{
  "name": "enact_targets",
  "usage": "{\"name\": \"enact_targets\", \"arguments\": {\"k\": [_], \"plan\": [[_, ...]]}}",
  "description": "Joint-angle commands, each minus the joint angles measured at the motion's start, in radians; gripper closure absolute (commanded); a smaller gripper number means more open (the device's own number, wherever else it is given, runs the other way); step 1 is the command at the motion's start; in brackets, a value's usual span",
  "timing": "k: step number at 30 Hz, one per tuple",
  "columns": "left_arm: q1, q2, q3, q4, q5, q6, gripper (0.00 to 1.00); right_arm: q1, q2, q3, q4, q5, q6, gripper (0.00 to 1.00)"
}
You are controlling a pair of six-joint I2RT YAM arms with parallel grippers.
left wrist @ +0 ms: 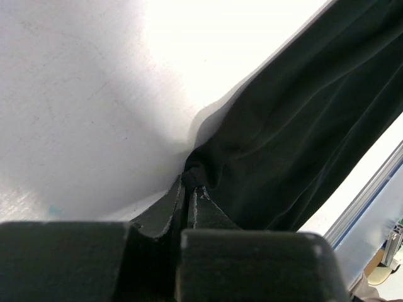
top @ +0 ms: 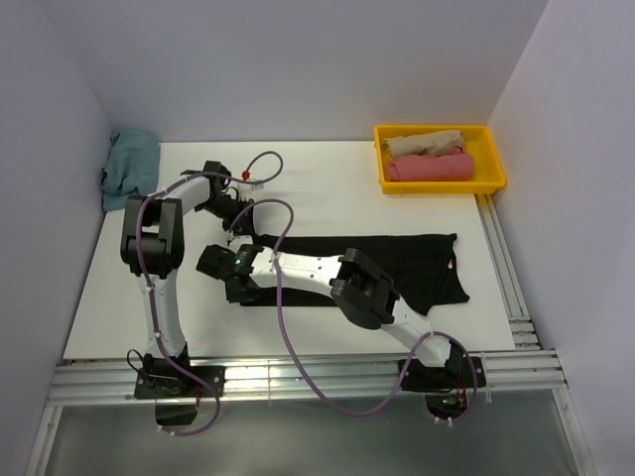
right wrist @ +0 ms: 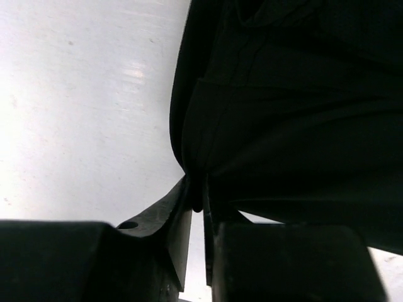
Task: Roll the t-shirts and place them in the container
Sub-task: Roll the tshirt
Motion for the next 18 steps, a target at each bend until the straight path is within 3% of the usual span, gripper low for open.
{"name": "enact_targets", "arguments": {"k": [1, 8, 14, 18], "plan": [[-0.011, -0.013, 0.025, 0.022, -0.061, -0.006, 1.0, -0.003, 0.039, 0.06, 0.018, -0.01, -0.014, 0.85], [-0.011, -0.072, 0.011, 0.03, -0.186, -0.006, 1.0, -0.005, 0.009, 0.071, 0.096, -0.048, -0.03, 0.89], [-0.011, -0.088, 0.02, 0.017, -0.249, -0.016, 0.99, -0.012, -0.095, -0.095, 0.264, -0.071, -0.007, 0.9], [-0.011, -0.103, 0.026, 0.014, -0.255, -0.03, 0.93, -0.025, -0.158, -0.199, 0.346, -0.094, 0.009, 0.92]]}}
